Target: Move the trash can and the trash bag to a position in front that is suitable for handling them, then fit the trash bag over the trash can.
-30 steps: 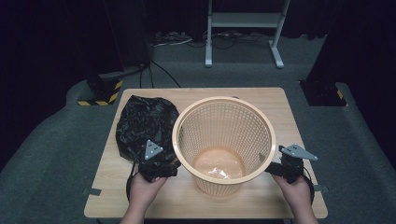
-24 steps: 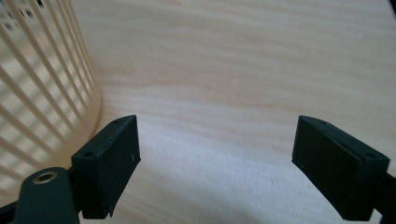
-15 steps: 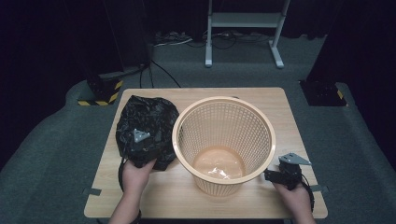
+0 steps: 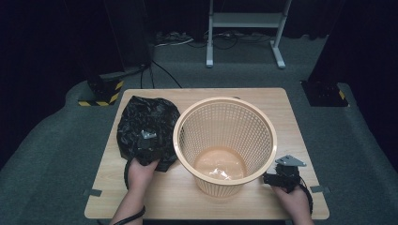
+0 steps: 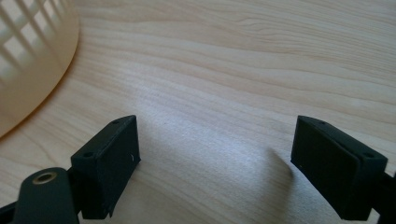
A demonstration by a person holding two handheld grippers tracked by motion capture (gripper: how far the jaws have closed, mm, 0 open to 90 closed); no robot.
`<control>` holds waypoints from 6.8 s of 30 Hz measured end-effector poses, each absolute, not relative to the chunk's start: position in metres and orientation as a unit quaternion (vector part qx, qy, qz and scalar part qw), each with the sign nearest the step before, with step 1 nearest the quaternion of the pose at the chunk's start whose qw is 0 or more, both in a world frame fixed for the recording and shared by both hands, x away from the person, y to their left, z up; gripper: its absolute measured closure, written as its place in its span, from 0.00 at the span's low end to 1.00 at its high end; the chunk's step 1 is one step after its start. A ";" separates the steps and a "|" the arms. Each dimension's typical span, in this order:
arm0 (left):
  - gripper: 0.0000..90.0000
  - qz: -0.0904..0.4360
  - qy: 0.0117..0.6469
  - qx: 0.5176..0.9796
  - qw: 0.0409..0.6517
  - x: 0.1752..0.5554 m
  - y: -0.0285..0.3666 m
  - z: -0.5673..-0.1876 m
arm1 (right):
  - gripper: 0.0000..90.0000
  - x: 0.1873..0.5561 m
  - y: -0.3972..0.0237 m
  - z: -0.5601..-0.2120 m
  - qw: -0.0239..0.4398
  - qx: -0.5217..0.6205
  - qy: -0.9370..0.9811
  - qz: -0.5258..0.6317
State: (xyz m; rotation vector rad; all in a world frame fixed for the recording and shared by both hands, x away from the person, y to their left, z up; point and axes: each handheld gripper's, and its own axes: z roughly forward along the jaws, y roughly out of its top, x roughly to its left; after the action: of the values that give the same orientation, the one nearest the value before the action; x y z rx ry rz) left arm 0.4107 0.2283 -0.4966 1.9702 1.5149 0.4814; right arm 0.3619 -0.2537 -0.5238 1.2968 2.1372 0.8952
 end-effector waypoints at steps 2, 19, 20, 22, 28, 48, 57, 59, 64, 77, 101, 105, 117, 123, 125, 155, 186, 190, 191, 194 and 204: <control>0.55 0.174 0.568 0.746 0.301 0.409 0.229 -0.499 | 0.16 0.362 -0.253 -0.524 0.242 0.472 0.782 0.327; 0.52 0.173 0.538 0.770 0.296 0.373 0.238 -0.498 | 0.16 0.365 -0.257 -0.524 0.218 0.491 0.776 0.332; 0.52 0.176 0.536 0.771 0.297 0.368 0.239 -0.498 | 0.16 0.365 -0.257 -0.524 0.218 0.491 0.776 0.332; 0.52 0.183 0.530 0.773 0.296 0.358 0.240 -0.497 | 0.16 0.365 -0.257 -0.524 0.218 0.491 0.776 0.332; 0.51 0.198 0.523 0.768 0.313 0.333 0.244 -0.482 | 0.16 0.365 -0.257 -0.524 0.218 0.491 0.775 0.332; 0.57 0.166 0.564 0.752 0.297 0.372 0.230 -0.499 | 0.15 0.365 -0.257 -0.524 0.215 0.491 0.775 0.334; 0.57 0.150 0.527 0.780 0.303 0.345 0.251 -0.501 | 0.15 0.365 -0.256 -0.524 0.216 0.490 0.776 0.333; 0.57 0.149 0.517 0.787 0.301 0.338 0.255 -0.501 | 0.15 0.365 -0.256 -0.524 0.216 0.490 0.776 0.333; 0.57 0.143 0.492 0.807 0.294 0.323 0.260 -0.500 | 0.15 0.365 -0.256 -0.524 0.216 0.490 0.776 0.333; 0.43 0.189 0.488 0.787 0.327 0.300 0.265 -0.462 | 0.15 0.365 -0.256 -0.524 0.218 0.492 0.775 0.332; 0.34 0.219 0.600 0.712 0.291 0.367 0.251 -0.476 | 0.16 0.364 -0.256 -0.524 0.218 0.493 0.774 0.332; 0.32 0.213 0.601 0.715 0.287 0.372 0.248 -0.481 | 0.16 0.364 -0.256 -0.524 0.218 0.492 0.775 0.332; 0.35 0.197 0.592 0.735 0.266 0.371 0.244 -0.508 | 0.16 0.364 -0.256 -0.524 0.217 0.493 0.774 0.333; 0.62 0.207 0.567 0.745 0.284 0.362 0.244 -0.512 | 0.16 0.364 -0.256 -0.524 0.217 0.492 0.775 0.333; 0.74 0.210 0.564 0.746 0.286 0.360 0.243 -0.512 | 0.16 0.364 -0.256 -0.524 0.217 0.492 0.775 0.332; 0.97 0.306 0.513 0.675 0.434 0.315 0.260 -0.459 | 0.16 0.364 -0.256 -0.525 0.221 0.490 0.775 0.332; 0.44 0.190 0.526 0.781 0.276 0.359 0.231 -0.508 | 0.16 0.364 -0.256 -0.525 0.220 0.491 0.775 0.332; 0.53 0.181 0.524 0.784 0.280 0.358 0.233 -0.509 | 0.16 0.364 -0.256 -0.525 0.220 0.490 0.775 0.332; 0.63 0.181 0.520 0.786 0.280 0.357 0.233 -0.509 | 0.16 0.364 -0.256 -0.525 0.220 0.491 0.775 0.332; 0.82 0.180 0.512 0.789 0.288 0.354 0.232 -0.509 | 0.16 0.364 -0.256 -0.525 0.221 0.490 0.775 0.332; 0.99 0.233 0.512 0.763 0.318 0.340 0.232 -0.504 | 0.16 0.364 -0.256 -0.525 0.221 0.490 0.775 0.332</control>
State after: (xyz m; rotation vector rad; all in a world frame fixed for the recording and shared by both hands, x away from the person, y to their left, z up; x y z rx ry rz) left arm 0.3402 0.2320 -0.5038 2.0072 1.3471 0.6128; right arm 0.3640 -0.2561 -0.5245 1.3557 2.1433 0.9173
